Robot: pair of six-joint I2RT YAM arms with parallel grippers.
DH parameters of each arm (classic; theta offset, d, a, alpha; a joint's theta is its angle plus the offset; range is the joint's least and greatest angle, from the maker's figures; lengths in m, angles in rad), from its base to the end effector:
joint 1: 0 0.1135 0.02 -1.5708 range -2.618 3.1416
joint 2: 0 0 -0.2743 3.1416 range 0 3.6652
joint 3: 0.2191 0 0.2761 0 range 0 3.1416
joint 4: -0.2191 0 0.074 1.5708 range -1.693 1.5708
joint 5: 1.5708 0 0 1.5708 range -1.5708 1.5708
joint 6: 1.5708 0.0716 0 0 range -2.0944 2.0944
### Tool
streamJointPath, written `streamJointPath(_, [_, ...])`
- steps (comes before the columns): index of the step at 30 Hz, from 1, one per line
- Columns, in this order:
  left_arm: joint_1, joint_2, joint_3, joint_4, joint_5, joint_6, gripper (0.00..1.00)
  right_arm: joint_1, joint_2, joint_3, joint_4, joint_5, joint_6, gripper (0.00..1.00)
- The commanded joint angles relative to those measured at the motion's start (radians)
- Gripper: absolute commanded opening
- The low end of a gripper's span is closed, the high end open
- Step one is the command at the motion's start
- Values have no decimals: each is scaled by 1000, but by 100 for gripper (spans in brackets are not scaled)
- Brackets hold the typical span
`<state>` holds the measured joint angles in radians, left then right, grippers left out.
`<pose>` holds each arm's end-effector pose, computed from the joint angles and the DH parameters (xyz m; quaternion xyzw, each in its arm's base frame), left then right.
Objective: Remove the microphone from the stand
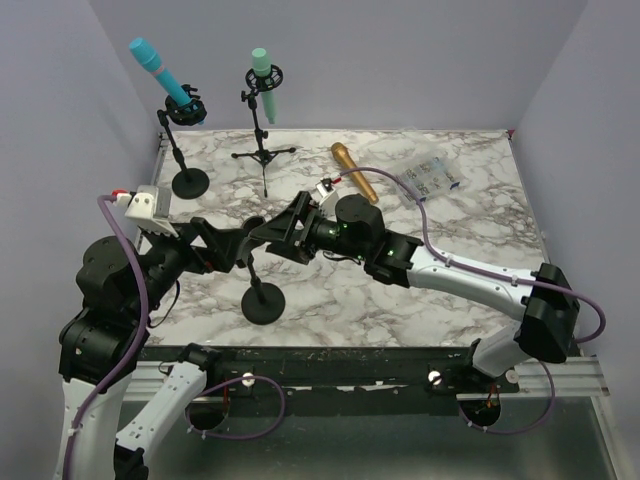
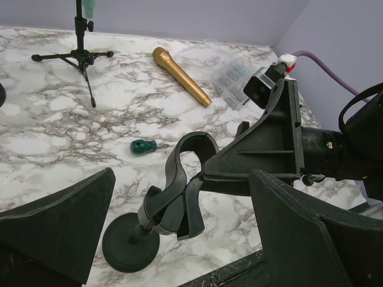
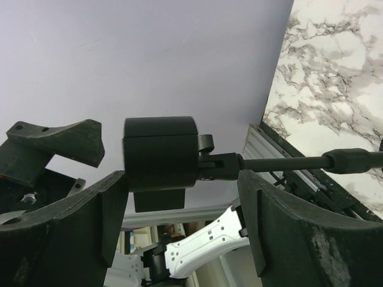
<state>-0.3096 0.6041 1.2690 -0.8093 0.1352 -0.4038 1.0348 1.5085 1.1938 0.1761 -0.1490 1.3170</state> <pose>0.1044 -0.0435 0.4620 0.0086 0.7558 -0.2758 0.5938 0.2060 0.3675 0.3409 0.0574 0.7517 0.6258 0.2000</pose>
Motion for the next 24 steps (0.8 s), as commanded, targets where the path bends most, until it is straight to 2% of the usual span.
streamJointPath(1, [-2,-3,-16,16,13,17,96,7,31,12,36,-19,-1,79])
streamJointPath(11, [-1,-10,-36,19,17,31,96,6,80,-7,96,-54,36,61])
streamJointPath(17, [-1,-14,-46,20,23,30,96,6,60,-46,97,-29,56,42])
streamJointPath(24, [-1,-41,-81,27,17,25,96,6,59,-125,101,-19,74,36])
